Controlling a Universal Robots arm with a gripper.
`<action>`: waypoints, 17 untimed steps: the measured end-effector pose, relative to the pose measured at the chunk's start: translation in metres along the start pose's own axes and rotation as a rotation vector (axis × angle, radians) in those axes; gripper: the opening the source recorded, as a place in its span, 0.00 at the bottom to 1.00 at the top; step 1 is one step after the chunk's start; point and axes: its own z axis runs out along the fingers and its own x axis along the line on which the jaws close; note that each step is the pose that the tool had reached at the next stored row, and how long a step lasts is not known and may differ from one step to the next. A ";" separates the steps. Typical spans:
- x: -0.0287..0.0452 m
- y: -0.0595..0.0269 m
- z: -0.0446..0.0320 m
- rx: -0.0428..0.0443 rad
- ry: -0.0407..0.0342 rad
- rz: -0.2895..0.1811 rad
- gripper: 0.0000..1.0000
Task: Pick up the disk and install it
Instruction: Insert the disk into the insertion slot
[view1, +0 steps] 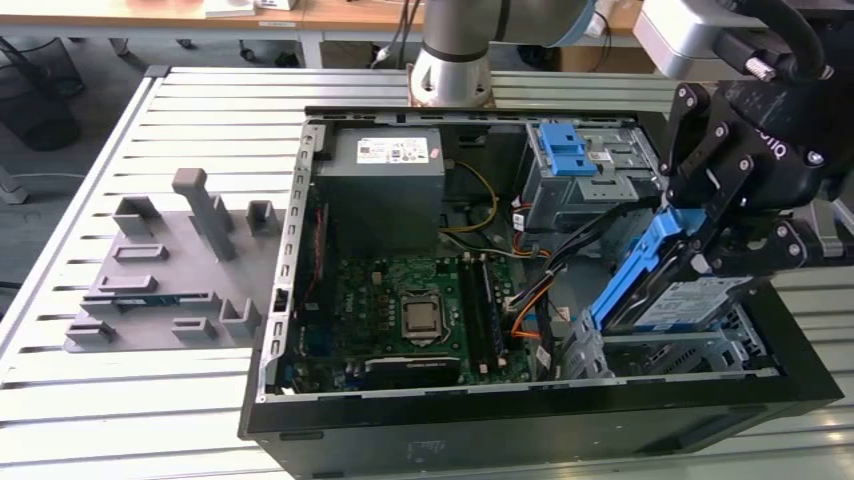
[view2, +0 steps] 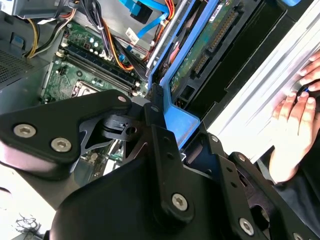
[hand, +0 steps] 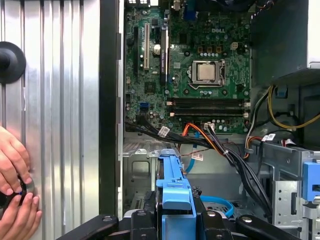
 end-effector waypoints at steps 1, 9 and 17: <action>0.0000 0.0000 0.0006 0.0000 0.0001 0.000 0.36; 0.0002 0.0000 0.0055 0.0000 0.0001 0.000 0.36; 0.0003 0.0000 0.0103 0.0000 0.0000 0.000 0.36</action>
